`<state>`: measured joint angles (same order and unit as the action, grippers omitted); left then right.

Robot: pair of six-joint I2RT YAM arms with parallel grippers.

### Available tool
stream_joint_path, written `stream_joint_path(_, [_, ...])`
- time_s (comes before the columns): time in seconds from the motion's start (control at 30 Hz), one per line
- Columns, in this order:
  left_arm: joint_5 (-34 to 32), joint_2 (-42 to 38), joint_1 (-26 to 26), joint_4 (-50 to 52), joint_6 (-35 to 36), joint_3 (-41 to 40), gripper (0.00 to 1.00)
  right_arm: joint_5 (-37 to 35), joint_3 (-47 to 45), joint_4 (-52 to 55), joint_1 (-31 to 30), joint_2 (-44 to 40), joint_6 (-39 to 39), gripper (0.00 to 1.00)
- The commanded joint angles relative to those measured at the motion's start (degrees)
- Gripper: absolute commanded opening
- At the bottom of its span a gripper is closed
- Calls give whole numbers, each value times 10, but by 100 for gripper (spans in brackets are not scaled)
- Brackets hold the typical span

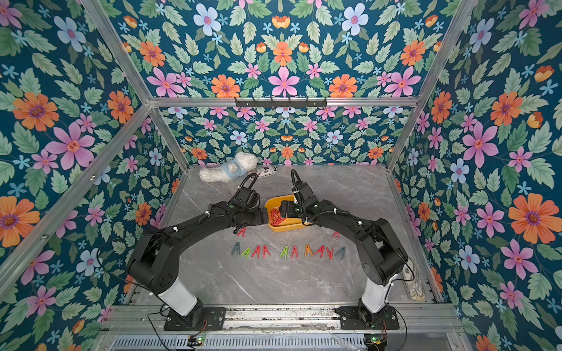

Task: Take the clothespins out of the storage box
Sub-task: Pick up the clothespin from the storage box.

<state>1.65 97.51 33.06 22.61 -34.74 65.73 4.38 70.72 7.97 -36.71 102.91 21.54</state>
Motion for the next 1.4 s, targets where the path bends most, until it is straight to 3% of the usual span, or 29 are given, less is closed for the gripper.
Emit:
stream_joint_path(0.0, [6,18,2,-9,-16,11,95,-15,19,5,0,23,-33,77])
stream_joint_path(0.3, [-21,54,0,8,-13,29,93,-7,71,9,0,97,-73,53])
stream_joint_path(0.53, [-38,62,-12,22,-10,32,93,1,117,26,0,151,-101,45])
stream_joint_path(0.83, [-36,69,-12,26,-2,42,93,12,149,33,0,195,-122,42])
stream_joint_path(1.03, [-31,68,-12,26,5,48,93,14,166,38,-2,219,-128,34])
stream_joint_path(1.27, [-30,67,-12,29,6,48,94,3,179,43,-8,237,-136,32])
stream_joint_path(1.37, [-28,66,-12,29,5,48,94,-2,181,44,-8,241,-138,24])
